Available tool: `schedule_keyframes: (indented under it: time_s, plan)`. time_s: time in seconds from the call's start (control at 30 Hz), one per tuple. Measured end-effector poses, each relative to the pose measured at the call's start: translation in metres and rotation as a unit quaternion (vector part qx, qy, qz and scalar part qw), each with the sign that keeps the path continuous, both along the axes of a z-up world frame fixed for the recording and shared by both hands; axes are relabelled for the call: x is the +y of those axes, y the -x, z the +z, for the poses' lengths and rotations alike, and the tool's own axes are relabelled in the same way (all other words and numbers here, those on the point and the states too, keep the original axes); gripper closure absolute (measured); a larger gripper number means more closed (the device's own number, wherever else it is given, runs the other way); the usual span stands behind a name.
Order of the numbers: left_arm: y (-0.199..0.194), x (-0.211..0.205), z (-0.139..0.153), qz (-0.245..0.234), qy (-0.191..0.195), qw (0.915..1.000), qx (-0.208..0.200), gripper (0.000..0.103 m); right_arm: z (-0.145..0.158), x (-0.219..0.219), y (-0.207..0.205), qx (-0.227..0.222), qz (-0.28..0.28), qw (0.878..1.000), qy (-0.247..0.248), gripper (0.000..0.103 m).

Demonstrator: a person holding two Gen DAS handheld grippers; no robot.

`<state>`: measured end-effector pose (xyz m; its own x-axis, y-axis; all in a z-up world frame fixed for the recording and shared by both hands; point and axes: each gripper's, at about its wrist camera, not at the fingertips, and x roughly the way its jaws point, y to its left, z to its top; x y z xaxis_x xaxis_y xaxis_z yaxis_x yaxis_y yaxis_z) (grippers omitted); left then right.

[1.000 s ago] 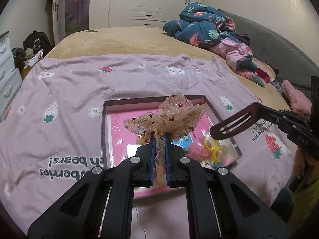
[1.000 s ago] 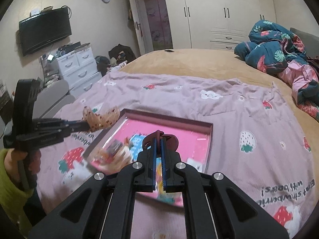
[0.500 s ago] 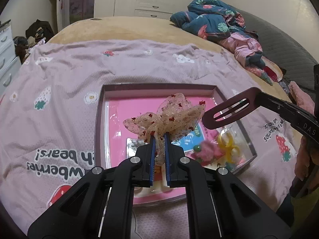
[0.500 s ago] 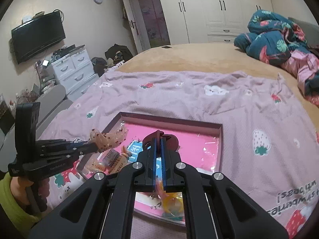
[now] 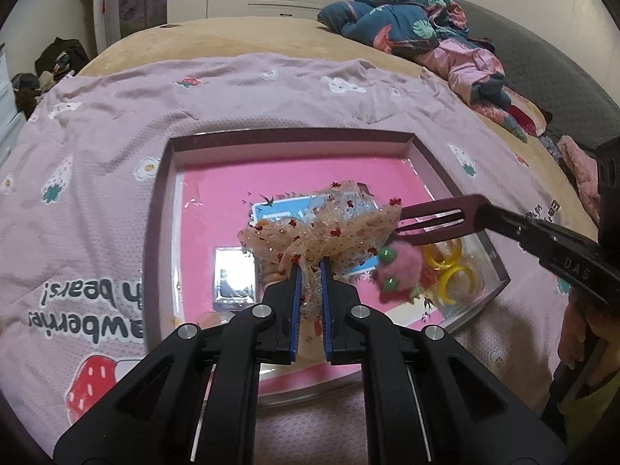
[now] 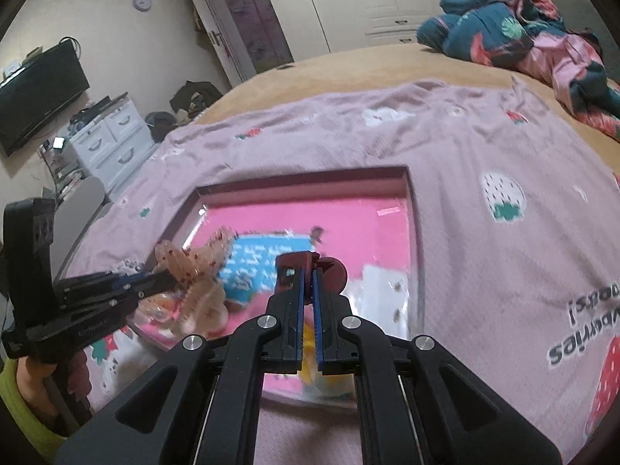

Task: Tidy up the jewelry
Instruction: 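Carry the bow with the left tool while the right carries the maroon clip over the box, then open the left tool to drop the bow while the right releases the maroon clip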

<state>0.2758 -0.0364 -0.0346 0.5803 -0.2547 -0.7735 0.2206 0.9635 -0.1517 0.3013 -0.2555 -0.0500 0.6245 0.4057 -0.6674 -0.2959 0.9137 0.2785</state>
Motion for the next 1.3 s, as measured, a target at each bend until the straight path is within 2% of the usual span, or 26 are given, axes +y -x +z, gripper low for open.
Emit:
schedule_keyframes:
  time_s: [0.13,0.33,0.63,0.93,1.13,1.23,1.3]
  plan:
    - [-0.001,-0.003,-0.007,-0.002,-0.002,1.0,0.006,0.098,-0.011,-0.005,0.008,0.024,-0.004,1.0,0.004,0.099]
    - [0.001,-0.008,-0.013,-0.007,-0.005,0.9999,0.014,0.096,-0.015,-0.003,0.021,0.029,0.004,0.999,0.032,0.098]
    - [0.001,-0.013,-0.011,-0.007,0.002,0.9997,0.024,0.087,-0.014,-0.003,0.036,0.023,0.013,0.997,0.066,0.085]
    - [0.011,-0.01,0.005,-0.003,0.015,0.9997,0.018,0.074,0.001,-0.005,0.055,-0.004,0.016,0.995,0.098,0.065]
    - [0.025,-0.007,0.026,0.0,0.02,0.9998,-0.001,0.065,0.013,-0.006,0.072,-0.026,0.013,0.993,0.112,0.048]
    - [0.033,-0.004,0.034,0.004,0.021,0.9997,-0.007,0.052,0.019,-0.007,0.08,-0.035,0.009,0.993,0.115,0.04]
    - [0.039,-0.001,0.039,0.005,0.023,0.9997,-0.012,0.049,0.022,-0.007,0.085,-0.04,0.008,0.993,0.114,0.034]
